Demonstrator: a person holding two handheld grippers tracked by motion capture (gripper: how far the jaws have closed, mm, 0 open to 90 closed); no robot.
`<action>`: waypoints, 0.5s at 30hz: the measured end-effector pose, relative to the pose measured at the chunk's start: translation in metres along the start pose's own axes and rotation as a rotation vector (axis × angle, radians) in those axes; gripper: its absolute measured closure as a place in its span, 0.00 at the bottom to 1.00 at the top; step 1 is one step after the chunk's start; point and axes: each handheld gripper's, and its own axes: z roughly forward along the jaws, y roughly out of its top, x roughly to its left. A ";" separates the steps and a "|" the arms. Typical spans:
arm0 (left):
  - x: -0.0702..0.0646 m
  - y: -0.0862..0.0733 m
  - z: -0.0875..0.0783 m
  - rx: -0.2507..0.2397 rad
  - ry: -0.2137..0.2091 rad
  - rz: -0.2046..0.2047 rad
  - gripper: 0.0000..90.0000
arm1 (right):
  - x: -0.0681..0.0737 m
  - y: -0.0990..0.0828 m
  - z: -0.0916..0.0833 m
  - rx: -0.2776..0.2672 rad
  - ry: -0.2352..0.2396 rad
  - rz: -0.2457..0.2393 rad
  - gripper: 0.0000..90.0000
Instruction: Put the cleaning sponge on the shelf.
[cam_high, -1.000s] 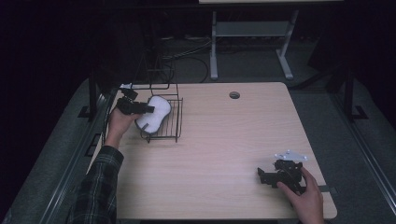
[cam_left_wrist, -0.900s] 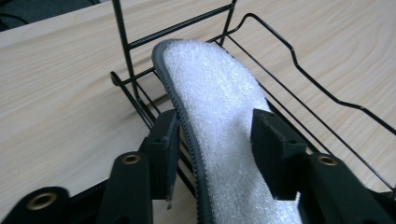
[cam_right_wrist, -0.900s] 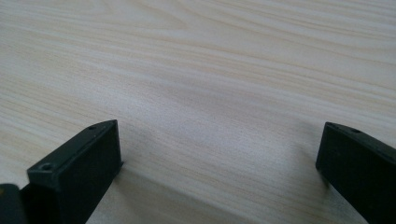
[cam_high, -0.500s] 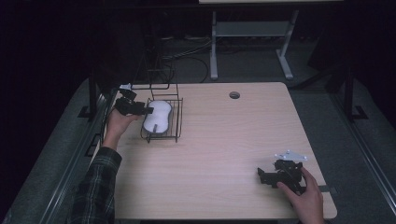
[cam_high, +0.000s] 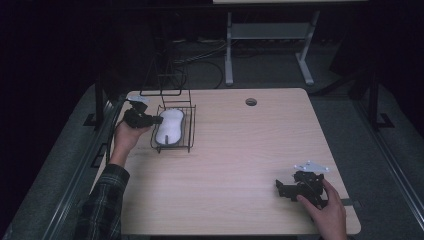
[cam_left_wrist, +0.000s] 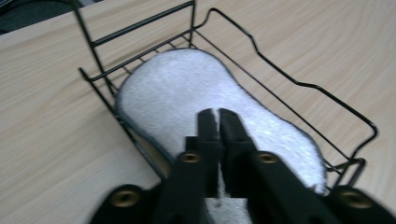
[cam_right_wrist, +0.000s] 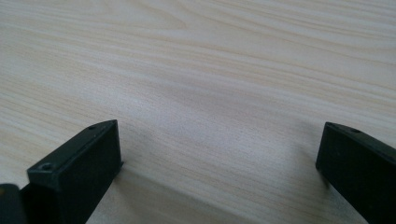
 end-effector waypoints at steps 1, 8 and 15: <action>-0.001 -0.001 0.001 -0.007 -0.002 -0.003 1.00 | 0.000 0.000 0.000 0.000 0.000 0.000 0.00; -0.008 -0.007 0.012 -0.003 -0.003 -0.004 1.00 | 0.000 0.000 0.000 0.000 0.000 0.000 0.00; -0.011 -0.008 0.023 0.015 -0.013 -0.001 1.00 | 0.000 0.000 0.000 0.000 0.000 0.000 0.00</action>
